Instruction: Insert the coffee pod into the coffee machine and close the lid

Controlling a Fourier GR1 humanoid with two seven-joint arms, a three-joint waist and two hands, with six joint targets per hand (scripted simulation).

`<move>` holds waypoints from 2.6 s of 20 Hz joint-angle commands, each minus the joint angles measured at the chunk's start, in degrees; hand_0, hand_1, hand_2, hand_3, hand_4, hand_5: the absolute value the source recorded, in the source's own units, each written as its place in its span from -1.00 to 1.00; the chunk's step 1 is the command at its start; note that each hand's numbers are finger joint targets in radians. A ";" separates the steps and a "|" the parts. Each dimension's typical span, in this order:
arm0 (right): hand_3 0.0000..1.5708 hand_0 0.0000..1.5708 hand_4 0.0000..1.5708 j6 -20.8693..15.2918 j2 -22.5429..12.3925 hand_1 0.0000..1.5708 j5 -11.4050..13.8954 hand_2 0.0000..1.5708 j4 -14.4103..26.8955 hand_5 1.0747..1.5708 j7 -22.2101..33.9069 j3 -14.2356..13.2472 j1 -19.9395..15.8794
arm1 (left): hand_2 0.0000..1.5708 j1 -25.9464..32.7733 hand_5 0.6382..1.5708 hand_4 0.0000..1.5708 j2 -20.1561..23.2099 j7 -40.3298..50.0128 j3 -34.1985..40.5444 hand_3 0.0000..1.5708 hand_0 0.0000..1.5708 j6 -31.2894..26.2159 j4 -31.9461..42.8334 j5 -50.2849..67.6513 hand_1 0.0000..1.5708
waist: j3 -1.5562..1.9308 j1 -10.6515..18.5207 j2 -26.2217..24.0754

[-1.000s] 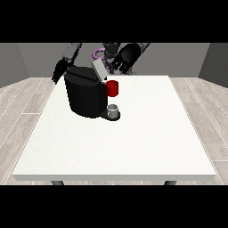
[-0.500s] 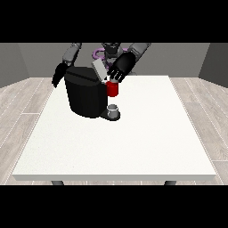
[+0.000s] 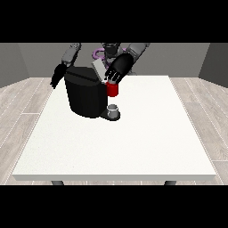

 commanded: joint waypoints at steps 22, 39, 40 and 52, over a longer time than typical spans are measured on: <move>-1.00 -1.00 -1.00 -1.01 1.23 -1.00 1.21 -1.00 -1.38 1.00 -1.63 1.81 1.31 | 0.56 -1.02 1.00 -1.00 4.24 -5.09 -1.00 0.44 0.54 5.38 1.57 -4.36 0.54 | -0.02 -1.71 2.67; -1.00 -1.00 -0.87 -1.16 -0.01 -1.00 1.37 -1.00 -2.98 1.00 3.26 1.38 -2.33 | 0.54 -1.13 1.00 -1.00 3.37 -10.56 -0.76 0.22 0.59 11.52 2.28 -5.87 0.59 | -0.05 -2.09 4.58; -1.00 -1.00 -0.86 -0.58 -0.36 -1.00 1.88 -1.00 -2.91 1.00 1.19 1.98 -0.84 | 0.53 -2.49 1.00 -1.00 4.35 -9.27 0.55 0.21 0.57 10.26 3.03 -5.05 0.57 | -0.03 -3.36 4.68; -1.00 -1.00 -0.89 -0.69 -0.91 -1.00 1.86 -1.00 -3.73 1.00 2.48 1.44 -2.62 | 0.30 -2.94 1.00 -1.00 8.43 -14.24 -0.61 -0.09 0.27 12.51 3.14 -8.19 0.27 | -0.02 -3.41 6.78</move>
